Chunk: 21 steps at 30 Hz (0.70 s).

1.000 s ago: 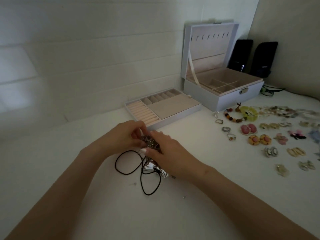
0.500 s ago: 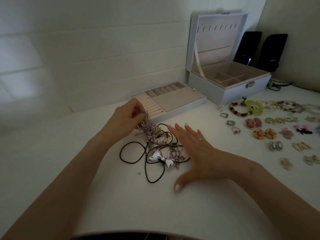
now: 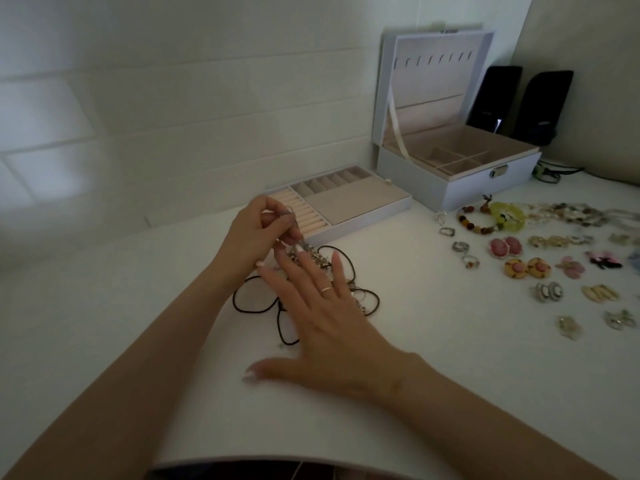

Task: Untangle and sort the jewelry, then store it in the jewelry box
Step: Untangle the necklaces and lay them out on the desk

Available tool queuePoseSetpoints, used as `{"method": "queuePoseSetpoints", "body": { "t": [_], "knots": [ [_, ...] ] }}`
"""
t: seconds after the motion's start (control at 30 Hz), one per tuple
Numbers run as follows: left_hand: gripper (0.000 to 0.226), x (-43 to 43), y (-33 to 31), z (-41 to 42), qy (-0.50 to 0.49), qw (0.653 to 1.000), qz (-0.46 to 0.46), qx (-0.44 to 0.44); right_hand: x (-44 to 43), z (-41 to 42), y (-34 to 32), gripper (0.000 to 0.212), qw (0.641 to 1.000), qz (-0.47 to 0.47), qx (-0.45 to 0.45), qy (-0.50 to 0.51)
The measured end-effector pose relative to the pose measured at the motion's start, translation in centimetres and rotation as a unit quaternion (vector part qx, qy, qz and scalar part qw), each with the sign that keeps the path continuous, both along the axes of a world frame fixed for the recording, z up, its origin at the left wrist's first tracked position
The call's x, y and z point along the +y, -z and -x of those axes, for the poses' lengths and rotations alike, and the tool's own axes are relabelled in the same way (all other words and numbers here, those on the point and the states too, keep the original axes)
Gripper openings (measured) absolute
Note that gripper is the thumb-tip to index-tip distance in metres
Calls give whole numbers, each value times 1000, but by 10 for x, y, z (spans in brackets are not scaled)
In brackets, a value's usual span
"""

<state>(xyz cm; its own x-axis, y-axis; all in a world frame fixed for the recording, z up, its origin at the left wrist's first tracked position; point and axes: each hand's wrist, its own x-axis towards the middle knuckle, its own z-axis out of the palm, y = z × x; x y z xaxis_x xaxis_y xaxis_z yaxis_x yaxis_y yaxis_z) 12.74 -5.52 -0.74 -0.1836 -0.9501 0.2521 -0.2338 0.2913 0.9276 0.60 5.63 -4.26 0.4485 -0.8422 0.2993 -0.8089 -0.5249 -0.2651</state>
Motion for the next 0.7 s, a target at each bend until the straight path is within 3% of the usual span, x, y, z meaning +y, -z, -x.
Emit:
{"method": "queuePoseSetpoints", "body": {
  "t": [0.07,0.2,0.33,0.37,0.5,0.7],
  "knots": [
    [6,-2,0,-4,-15,1000,7,5,-11,-5,7,89,999,30,-7,44],
    [15,-4,0,-9,-32,999,14,-8,-25,5,8,84,992,72,-28,101],
    [12,0,-3,-3,10,1000,14,-22,-33,27,-18,47,965,-3,-222,136],
    [13,1,-4,-2,26,999,11,-22,-39,33,-23,37,960,-25,-231,157],
    [28,9,-9,0,100,995,-3,-14,-59,36,-24,27,961,-85,-190,182],
    [12,11,-10,-1,104,994,-8,16,-64,26,-17,20,965,-67,-188,169]
  ]
}}
